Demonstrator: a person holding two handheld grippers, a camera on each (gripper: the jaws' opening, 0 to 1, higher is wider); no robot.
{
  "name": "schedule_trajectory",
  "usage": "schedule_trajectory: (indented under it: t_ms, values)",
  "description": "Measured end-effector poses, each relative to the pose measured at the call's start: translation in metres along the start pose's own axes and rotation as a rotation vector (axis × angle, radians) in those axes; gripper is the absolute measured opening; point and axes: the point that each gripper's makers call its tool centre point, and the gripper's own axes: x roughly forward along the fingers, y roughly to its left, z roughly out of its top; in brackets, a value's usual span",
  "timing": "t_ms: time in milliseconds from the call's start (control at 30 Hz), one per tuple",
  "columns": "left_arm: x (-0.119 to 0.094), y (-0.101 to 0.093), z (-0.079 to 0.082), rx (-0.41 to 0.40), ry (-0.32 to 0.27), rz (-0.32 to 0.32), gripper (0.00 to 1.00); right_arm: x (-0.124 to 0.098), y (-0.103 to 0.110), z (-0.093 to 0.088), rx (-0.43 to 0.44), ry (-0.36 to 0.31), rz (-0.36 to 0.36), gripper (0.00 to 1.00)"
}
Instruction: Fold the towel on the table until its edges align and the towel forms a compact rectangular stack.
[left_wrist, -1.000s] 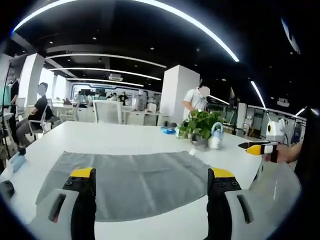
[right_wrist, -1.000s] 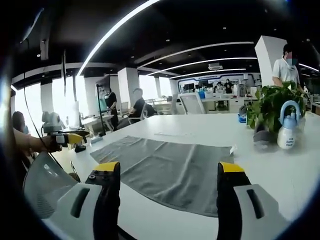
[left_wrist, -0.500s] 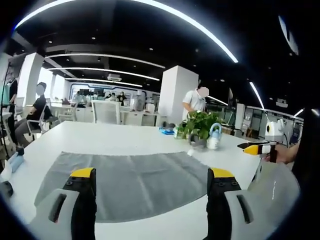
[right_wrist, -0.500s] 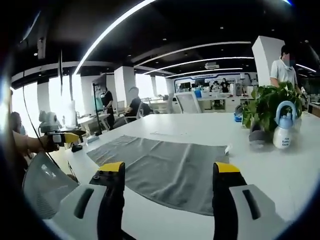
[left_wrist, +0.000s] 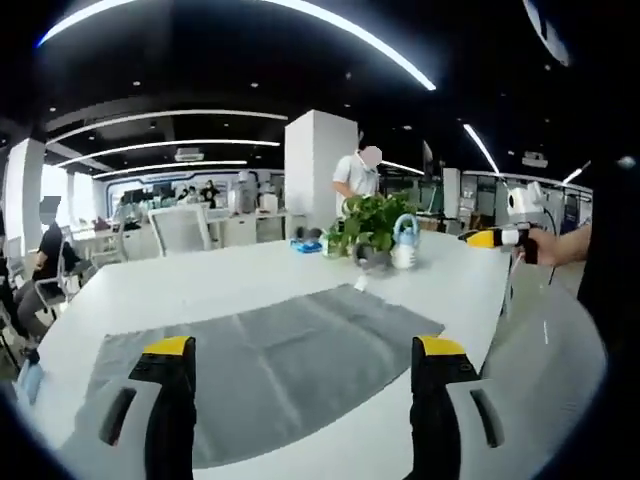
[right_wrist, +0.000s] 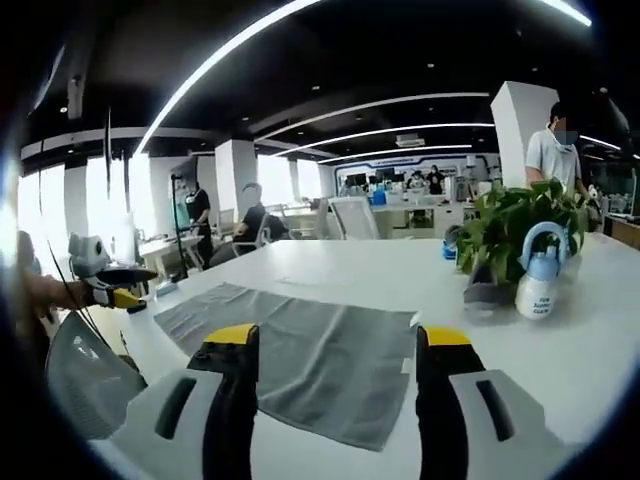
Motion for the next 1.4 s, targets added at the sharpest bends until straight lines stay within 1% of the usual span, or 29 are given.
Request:
schedule_trajectory:
  t_ms: [33, 67, 133, 233, 300, 367, 433, 467, 500, 567, 667, 700, 767, 833, 933, 967, 1067, 1167, 1267, 1400]
  values:
    - [0.006, -0.006, 0.009, -0.042, -0.036, -0.026, 0.91, 0.000, -0.004, 0.002, -0.004, -0.002, -0.009, 0.62]
    - [0.009, -0.010, 0.016, -0.081, -0.060, -0.048, 0.91, -0.001, -0.008, 0.003, -0.008, -0.003, -0.015, 0.62]
    - [0.017, -0.013, 0.025, -0.117, -0.080, -0.058, 0.91, 0.000, -0.013, 0.005, -0.013, -0.001, -0.020, 0.61]
    - [0.031, -0.019, 0.037, -0.078, -0.082, -0.074, 0.89, 0.000, -0.020, 0.005, -0.030, 0.012, -0.027, 0.61]
    - [0.038, -0.026, 0.040, -0.059, -0.072, -0.097, 0.86, 0.000, -0.025, 0.006, -0.029, 0.013, -0.030, 0.60]
    - [0.048, -0.034, 0.045, -0.015, -0.077, -0.121, 0.85, 0.001, -0.029, 0.009, -0.023, 0.010, -0.026, 0.62]
    - [0.058, -0.048, 0.042, -0.013, -0.054, -0.183, 0.86, 0.003, -0.032, 0.013, -0.030, 0.005, -0.012, 0.64]
    - [0.065, -0.054, 0.042, -0.003, -0.044, -0.197, 0.87, 0.004, -0.032, 0.015, -0.036, 0.007, -0.003, 0.65]
    - [0.069, -0.058, 0.042, 0.012, -0.042, -0.209, 0.88, 0.004, -0.036, 0.015, -0.061, 0.020, -0.007, 0.65]
    - [0.078, -0.071, 0.045, 0.020, -0.048, -0.242, 0.89, 0.006, -0.041, 0.016, -0.071, 0.031, -0.008, 0.64]
    - [0.091, -0.088, 0.048, 0.004, -0.054, -0.274, 0.88, 0.008, -0.048, 0.016, -0.067, 0.043, 0.003, 0.64]
    - [0.093, -0.090, 0.048, 0.001, -0.052, -0.278, 0.86, 0.009, -0.051, 0.016, -0.068, 0.044, 0.004, 0.63]
    - [0.102, -0.103, 0.048, 0.005, -0.042, -0.292, 0.83, 0.013, -0.057, 0.014, -0.076, 0.061, 0.013, 0.63]
    - [0.109, -0.114, 0.047, 0.011, -0.037, -0.296, 0.82, 0.016, -0.061, 0.011, -0.090, 0.071, 0.020, 0.62]
    - [0.118, -0.134, 0.040, -0.003, -0.008, -0.337, 0.78, 0.021, -0.070, 0.007, -0.093, 0.087, 0.025, 0.63]
    - [0.120, -0.138, 0.038, 0.001, -0.003, -0.343, 0.76, 0.022, -0.072, 0.006, -0.087, 0.089, 0.026, 0.63]
    - [0.130, -0.147, 0.031, 0.011, 0.020, -0.359, 0.74, 0.026, -0.079, 0.003, -0.062, 0.085, 0.023, 0.63]
    - [0.138, -0.152, 0.029, 0.009, 0.023, -0.359, 0.72, 0.031, -0.086, 0.000, -0.070, 0.097, 0.025, 0.63]
    - [0.147, -0.160, 0.027, 0.017, 0.030, -0.368, 0.72, 0.035, -0.092, 0.000, -0.072, 0.112, 0.024, 0.63]
    - [0.158, -0.173, 0.024, -0.002, 0.041, -0.395, 0.70, 0.041, -0.102, 0.005, -0.068, 0.118, 0.009, 0.61]
